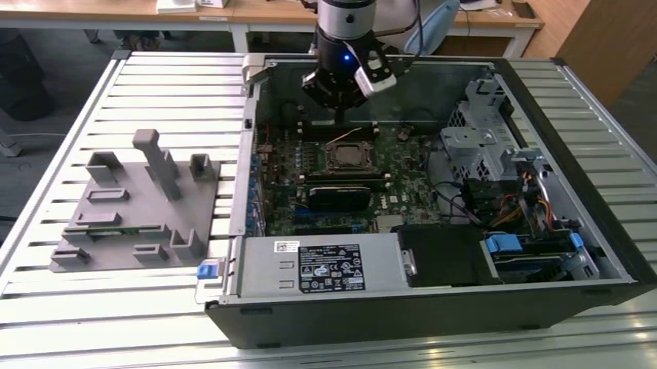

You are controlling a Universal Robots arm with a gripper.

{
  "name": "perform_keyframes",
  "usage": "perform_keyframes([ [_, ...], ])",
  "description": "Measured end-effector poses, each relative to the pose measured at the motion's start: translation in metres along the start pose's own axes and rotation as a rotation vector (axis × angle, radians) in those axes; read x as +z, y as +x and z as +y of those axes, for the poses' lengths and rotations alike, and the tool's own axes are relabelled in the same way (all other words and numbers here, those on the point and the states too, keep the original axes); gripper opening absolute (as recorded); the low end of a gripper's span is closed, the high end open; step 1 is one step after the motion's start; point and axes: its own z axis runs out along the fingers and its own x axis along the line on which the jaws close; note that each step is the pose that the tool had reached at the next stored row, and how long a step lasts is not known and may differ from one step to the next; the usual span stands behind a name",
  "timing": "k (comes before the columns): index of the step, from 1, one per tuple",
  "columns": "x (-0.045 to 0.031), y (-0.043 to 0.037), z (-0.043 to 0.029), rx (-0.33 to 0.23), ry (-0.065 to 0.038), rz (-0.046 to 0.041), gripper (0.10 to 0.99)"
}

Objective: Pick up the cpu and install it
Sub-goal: 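Install the first cpu locking lever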

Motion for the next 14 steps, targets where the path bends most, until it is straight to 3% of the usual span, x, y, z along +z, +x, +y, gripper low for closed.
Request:
perform_keyframes([
  [14,0.0107,-0.0056,-0.0004,-0.026,0.0,0.0017,0.106],
])
